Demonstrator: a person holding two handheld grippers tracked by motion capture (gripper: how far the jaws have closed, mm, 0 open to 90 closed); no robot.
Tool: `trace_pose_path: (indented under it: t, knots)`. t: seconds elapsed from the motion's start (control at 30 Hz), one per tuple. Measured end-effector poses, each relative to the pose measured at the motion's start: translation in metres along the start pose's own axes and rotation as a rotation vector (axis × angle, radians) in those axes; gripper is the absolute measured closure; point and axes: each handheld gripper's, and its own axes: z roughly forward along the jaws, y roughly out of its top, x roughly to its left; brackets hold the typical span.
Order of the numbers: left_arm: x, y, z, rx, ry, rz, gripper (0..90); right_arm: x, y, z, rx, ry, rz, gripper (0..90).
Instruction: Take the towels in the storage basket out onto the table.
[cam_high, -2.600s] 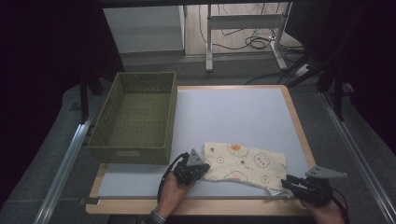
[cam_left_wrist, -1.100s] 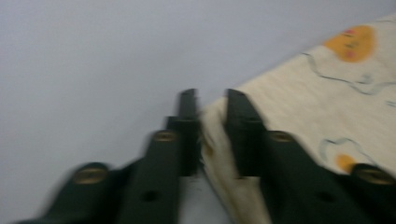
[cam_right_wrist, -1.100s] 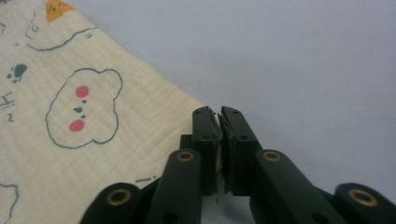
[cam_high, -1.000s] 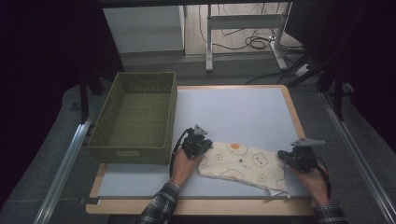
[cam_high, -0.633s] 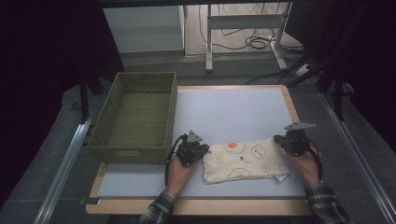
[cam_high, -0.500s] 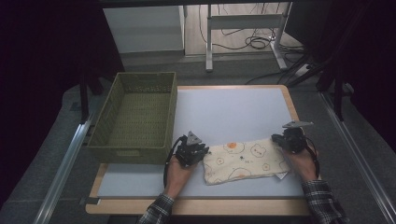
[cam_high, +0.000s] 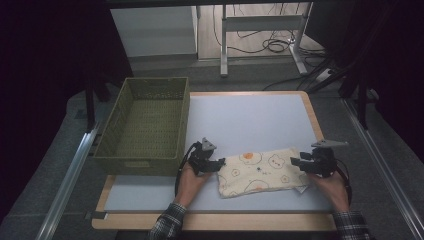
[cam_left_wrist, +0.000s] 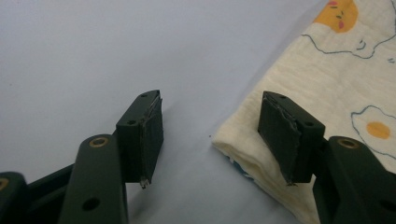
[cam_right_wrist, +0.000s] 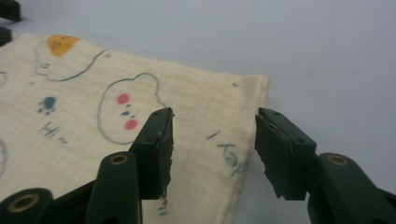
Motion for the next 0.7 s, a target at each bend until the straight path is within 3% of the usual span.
trace_pose_path:
  t: [0.27, 0.53, 0.7]
  knots:
    - [0.001, -0.001, 0.000, -0.004, -0.004, -0.005, 40.2, 0.020, -0.009, -0.011, 0.001, 0.059, -0.032, 43.4]
    - [0.001, -0.001, 0.000, -0.005, -0.003, -0.006, 40.0, 0.052, -0.012, -0.013, 0.004, 0.129, -0.109, 42.2]
    - [0.000, 0.000, 0.001, 0.000, 0.035, -0.019, 32.4, 0.070, -0.011, -0.006, 0.012, 0.164, -0.146, 41.6]
